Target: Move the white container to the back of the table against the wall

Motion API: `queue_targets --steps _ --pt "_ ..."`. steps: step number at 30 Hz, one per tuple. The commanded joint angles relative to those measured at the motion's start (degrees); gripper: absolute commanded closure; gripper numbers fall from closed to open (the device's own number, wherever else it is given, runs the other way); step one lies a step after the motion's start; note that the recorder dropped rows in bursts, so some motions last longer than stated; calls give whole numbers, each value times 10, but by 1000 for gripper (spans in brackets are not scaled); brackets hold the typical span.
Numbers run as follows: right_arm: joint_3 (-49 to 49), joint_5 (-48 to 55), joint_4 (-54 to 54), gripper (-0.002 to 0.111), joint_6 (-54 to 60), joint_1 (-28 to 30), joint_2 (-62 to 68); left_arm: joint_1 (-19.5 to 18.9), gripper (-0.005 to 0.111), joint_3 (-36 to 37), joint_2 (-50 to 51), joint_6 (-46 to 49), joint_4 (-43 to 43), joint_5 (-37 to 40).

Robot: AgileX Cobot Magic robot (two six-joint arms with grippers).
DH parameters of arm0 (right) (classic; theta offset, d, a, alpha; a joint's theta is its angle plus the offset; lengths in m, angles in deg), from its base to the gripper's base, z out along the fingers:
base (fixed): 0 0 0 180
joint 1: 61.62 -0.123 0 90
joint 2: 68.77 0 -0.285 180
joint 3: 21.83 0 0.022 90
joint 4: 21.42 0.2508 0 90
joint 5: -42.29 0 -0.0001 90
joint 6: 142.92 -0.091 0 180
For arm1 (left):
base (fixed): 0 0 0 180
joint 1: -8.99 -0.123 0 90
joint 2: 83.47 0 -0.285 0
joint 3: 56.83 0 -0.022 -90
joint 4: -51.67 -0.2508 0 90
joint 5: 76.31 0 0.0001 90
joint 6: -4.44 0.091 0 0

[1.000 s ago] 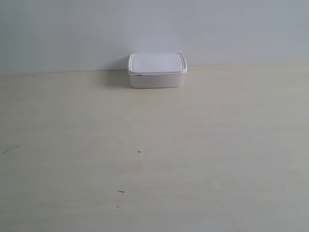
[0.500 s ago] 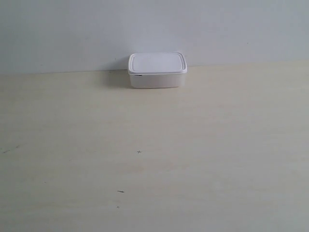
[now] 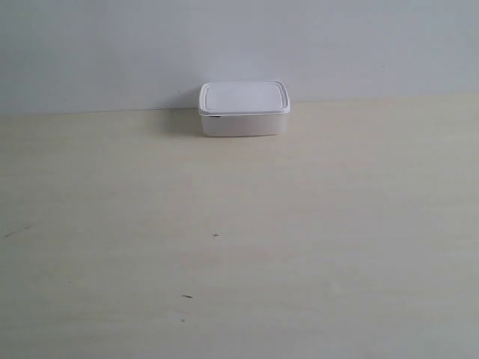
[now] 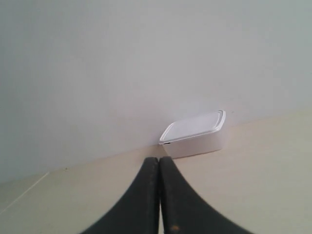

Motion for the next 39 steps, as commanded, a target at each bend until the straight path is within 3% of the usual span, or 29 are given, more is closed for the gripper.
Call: queue_targets --steps 1,12,39 --pt "-2 -41 0 108 20 3 -3 -1 107 1 -3 11 -31 -12" --pt "-2 -139 8 108 16 3 -3 -1 107 1 -3 11 -31 -22" --pt "-2 -143 8 108 16 3 -3 -1 107 1 -3 11 -35 -20"
